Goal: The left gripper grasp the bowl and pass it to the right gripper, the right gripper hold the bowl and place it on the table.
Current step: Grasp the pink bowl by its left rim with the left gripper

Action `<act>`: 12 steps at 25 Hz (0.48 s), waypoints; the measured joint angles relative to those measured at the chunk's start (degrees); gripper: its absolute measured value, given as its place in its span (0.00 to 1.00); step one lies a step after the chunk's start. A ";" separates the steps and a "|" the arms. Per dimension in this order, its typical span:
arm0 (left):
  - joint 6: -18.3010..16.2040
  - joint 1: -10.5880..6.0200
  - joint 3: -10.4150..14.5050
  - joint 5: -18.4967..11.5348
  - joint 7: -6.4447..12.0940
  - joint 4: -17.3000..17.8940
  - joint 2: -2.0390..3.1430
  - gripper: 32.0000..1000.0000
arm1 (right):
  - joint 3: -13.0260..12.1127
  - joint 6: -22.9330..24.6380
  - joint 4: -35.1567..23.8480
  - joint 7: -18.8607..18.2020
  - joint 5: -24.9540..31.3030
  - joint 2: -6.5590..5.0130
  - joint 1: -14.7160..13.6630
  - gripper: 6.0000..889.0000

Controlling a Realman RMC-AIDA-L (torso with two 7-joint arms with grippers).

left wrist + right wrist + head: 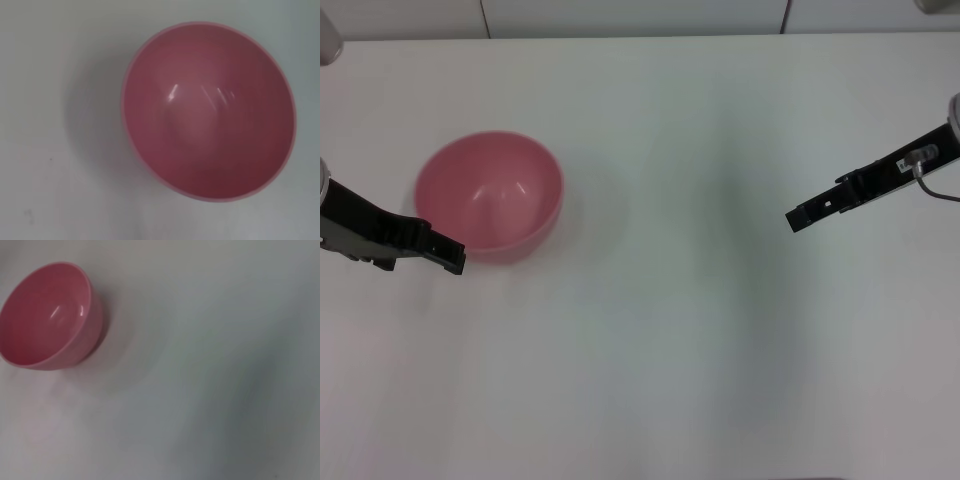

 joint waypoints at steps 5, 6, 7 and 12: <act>0.04 -0.42 0.00 -0.01 -0.08 0.00 0.00 0.88 | 0.00 -0.01 0.00 0.02 0.00 0.00 -0.22 0.99; 0.08 -0.82 0.00 -0.03 -0.08 0.00 0.00 0.88 | 0.00 0.00 0.00 0.02 0.00 0.00 -0.23 0.99; 0.09 -1.32 0.00 -0.07 -0.08 0.01 0.00 0.88 | 0.00 0.02 0.00 0.02 0.00 0.00 -0.21 0.99; 0.14 -4.08 0.45 0.01 -0.14 -1.47 -0.13 0.88 | 0.00 -0.01 0.00 0.05 0.00 0.00 0.07 0.99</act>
